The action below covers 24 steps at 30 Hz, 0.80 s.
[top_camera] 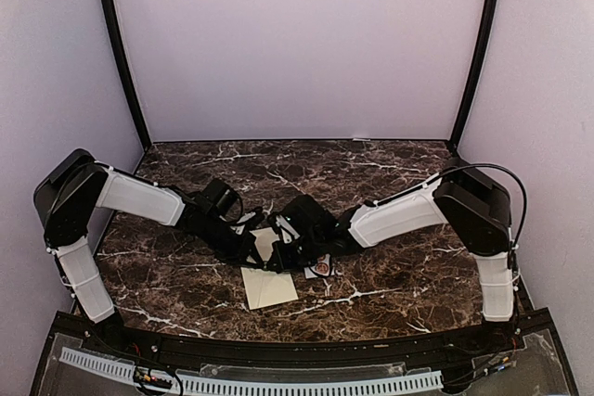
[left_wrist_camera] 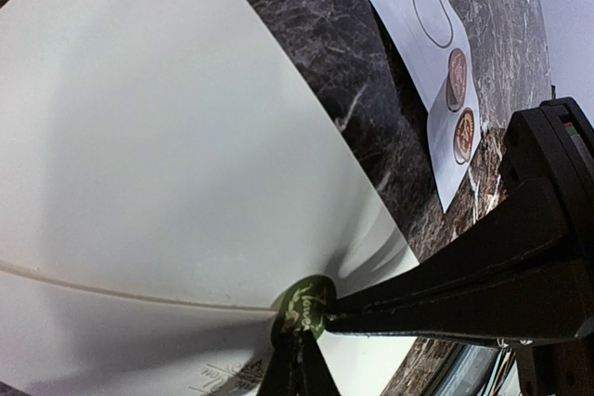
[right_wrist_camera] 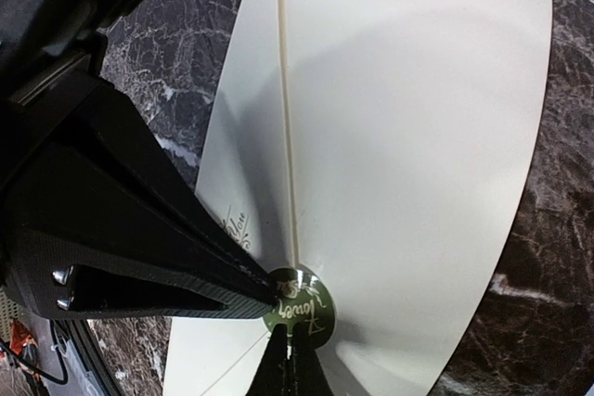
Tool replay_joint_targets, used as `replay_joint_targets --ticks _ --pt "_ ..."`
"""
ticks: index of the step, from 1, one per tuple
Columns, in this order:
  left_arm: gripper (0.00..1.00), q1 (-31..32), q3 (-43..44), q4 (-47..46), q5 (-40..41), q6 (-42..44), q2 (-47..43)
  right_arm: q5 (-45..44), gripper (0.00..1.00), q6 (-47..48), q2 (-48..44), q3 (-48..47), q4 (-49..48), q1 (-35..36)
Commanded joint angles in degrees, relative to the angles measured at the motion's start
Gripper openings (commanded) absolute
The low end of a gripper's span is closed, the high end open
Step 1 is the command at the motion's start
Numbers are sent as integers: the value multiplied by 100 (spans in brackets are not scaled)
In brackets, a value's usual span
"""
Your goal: Place the letter into the envelope and seal it
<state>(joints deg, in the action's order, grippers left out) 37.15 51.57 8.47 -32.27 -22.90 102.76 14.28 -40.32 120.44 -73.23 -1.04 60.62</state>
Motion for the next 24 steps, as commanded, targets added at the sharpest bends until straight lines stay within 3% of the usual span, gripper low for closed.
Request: replay_joint_targets --ticks 1,14,17,21,24 --pt "3 30 -95 468 446 92 173 155 0 90 200 -39 282 113" --pt "4 30 -147 148 397 62 -223 -12 0 134 -263 120 161 112" --pt "10 22 -133 -149 221 63 -572 30 1 232 -637 265 123 113" --pt "21 29 -261 -842 99 -115 -1385 -18 11 293 -1182 472 -5 113" --pt "28 30 -350 -1049 402 -253 -2056 -115 17 315 -1595 649 37 111"
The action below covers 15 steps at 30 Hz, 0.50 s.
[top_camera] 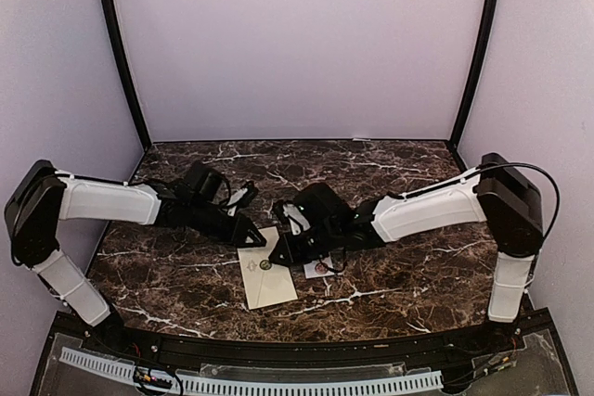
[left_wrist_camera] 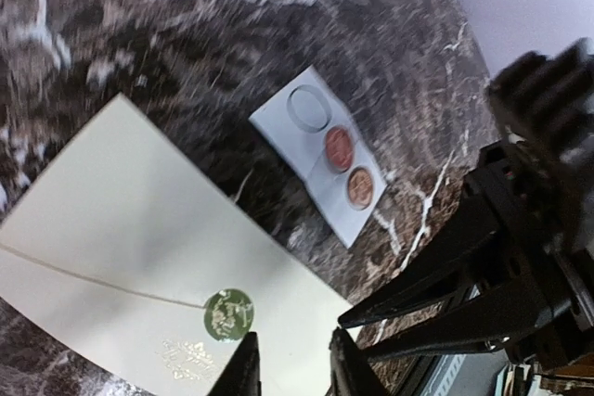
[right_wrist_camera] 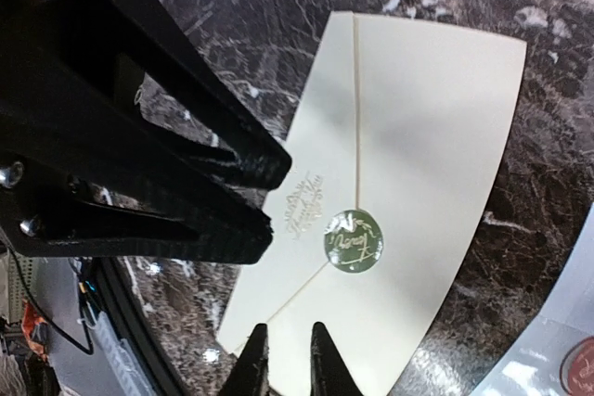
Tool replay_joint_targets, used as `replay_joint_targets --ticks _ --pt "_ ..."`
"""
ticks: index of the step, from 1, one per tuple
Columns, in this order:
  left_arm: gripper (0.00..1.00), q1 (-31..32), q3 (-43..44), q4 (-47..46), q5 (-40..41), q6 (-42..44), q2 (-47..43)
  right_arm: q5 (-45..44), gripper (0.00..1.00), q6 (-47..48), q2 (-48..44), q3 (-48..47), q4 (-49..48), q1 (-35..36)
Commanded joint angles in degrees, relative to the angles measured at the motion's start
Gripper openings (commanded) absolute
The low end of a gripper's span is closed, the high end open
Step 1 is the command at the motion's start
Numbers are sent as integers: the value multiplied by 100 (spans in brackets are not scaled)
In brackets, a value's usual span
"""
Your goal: Place the letter into the envelope and seal it
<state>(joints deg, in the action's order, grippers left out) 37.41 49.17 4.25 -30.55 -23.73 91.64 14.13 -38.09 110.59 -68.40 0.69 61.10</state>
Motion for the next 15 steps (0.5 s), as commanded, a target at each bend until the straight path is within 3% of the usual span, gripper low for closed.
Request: replay_joint_targets --ticks 1,4,10,13,15 --pt "30 3 -118 -612 324 -218 -1046 -180 20 90 -754 241 -129 68" --pt "44 1 -170 -563 831 -232 -1461 -467 35 56 -1155 426 -90 57" --pt "74 -117 12 -554 1809 -233 -1443 -1163 82 133 -1599 568 283 -204" --pt "83 -421 8 -837 1969 -300 -1348 -1378 96 269 -1875 821 328 -577" --pt "85 -829 -69 -1084 1900 -340 -1289 -1515 99 430 -2102 1030 336 -964"
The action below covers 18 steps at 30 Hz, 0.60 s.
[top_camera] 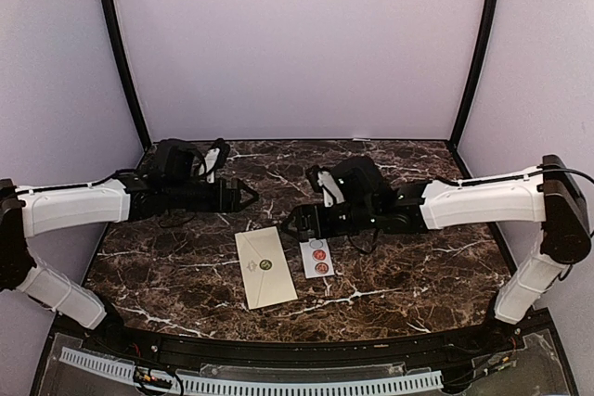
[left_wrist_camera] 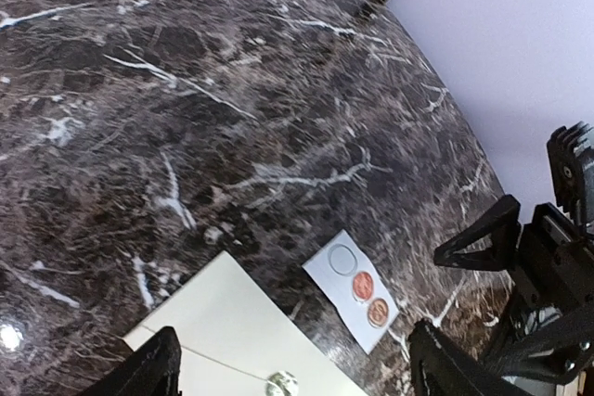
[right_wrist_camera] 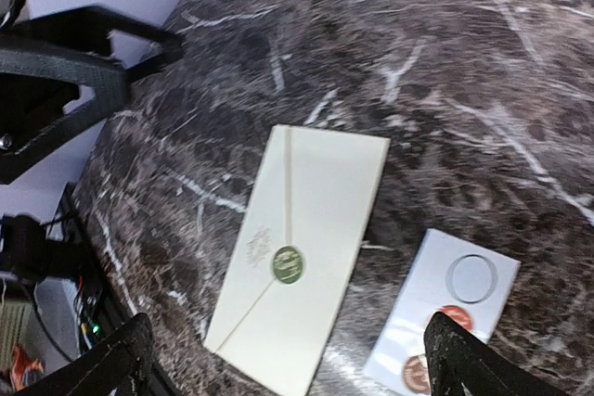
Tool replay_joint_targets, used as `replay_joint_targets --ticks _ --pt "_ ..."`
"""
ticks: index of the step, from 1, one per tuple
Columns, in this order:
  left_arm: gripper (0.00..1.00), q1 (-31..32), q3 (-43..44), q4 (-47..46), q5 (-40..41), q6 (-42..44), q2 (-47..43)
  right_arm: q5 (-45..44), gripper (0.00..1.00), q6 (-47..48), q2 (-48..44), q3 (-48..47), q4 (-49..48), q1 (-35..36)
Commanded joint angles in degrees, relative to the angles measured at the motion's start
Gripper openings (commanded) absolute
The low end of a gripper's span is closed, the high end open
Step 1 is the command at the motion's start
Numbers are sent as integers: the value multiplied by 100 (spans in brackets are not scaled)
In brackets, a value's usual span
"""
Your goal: Place the letter into the envelope and seal it
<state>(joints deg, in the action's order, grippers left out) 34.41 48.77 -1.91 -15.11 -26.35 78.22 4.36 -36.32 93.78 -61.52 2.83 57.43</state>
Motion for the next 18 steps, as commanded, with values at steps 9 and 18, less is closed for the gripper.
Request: replay_joint_targets --ticks 9,18 --pt "87 -2972 -1121 -1636 272 224 -405 -468 99 1196 -1686 1757 -250 -3122" --pt "95 -4177 -2510 -2916 1049 803 -1463 -111 99 1882 -3200 3161 -1578 -5386"
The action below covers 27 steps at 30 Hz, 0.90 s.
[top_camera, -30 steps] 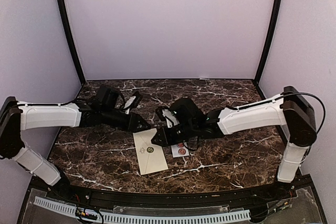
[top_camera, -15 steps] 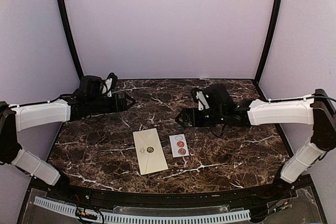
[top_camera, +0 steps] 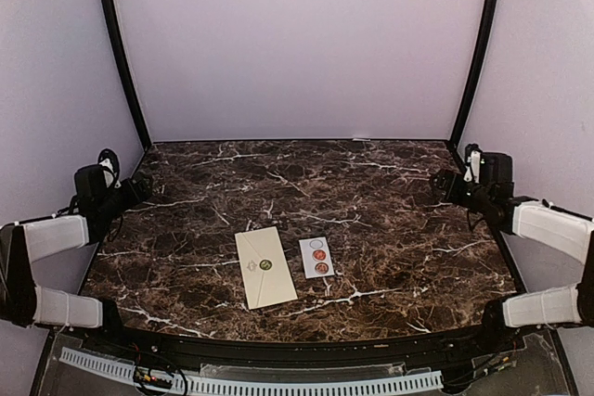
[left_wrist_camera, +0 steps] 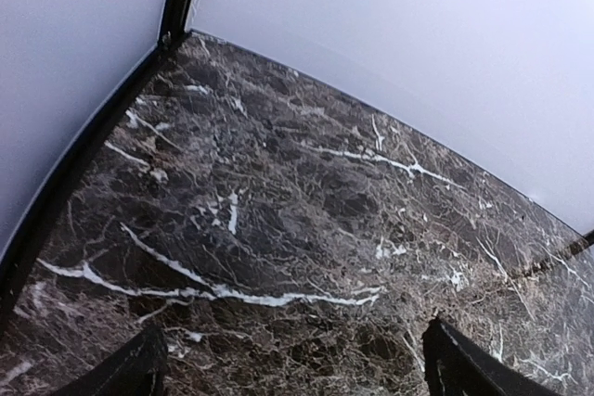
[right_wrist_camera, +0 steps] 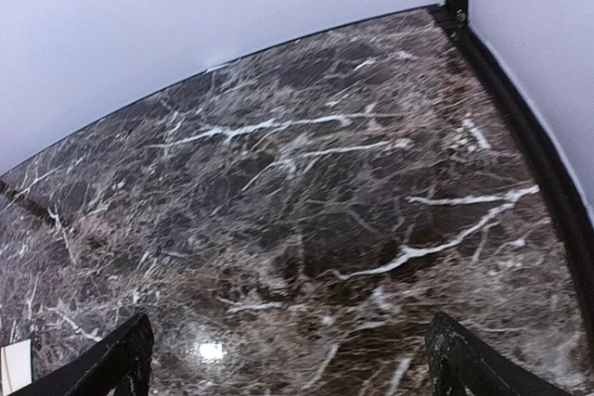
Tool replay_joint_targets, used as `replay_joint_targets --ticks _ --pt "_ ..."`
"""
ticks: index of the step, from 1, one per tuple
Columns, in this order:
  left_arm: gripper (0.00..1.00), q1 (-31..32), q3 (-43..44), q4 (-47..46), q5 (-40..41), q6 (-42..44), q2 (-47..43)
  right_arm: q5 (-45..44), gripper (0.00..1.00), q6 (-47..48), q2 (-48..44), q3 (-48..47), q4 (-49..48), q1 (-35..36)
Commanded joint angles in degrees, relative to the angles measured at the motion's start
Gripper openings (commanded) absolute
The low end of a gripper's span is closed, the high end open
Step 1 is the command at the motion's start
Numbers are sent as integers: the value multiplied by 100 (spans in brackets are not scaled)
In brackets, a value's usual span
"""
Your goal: Place the letter into the envelope and seal it
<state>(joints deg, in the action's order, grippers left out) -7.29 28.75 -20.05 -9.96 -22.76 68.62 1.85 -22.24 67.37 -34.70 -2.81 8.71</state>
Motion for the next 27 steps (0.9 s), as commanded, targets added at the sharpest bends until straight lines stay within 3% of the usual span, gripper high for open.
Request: replay_joint_targets --ticks 1,6,13,27 --pt "96 -12 -691 -1249 584 526 -553 84 99 576 -709 655 -1224 -647" --pt "96 -5 -917 -2073 736 1241 -230 -471 99 1196 -1171 1427 -2426 -774" --pt "96 -4 -1168 -3340 664 1657 476 -714 99 1639 -1124 2620 -4567 -783" --pt "97 -5 -1398 -3714 534 1584 494 -510 99 1644 -1139 2738 -4742 -783"
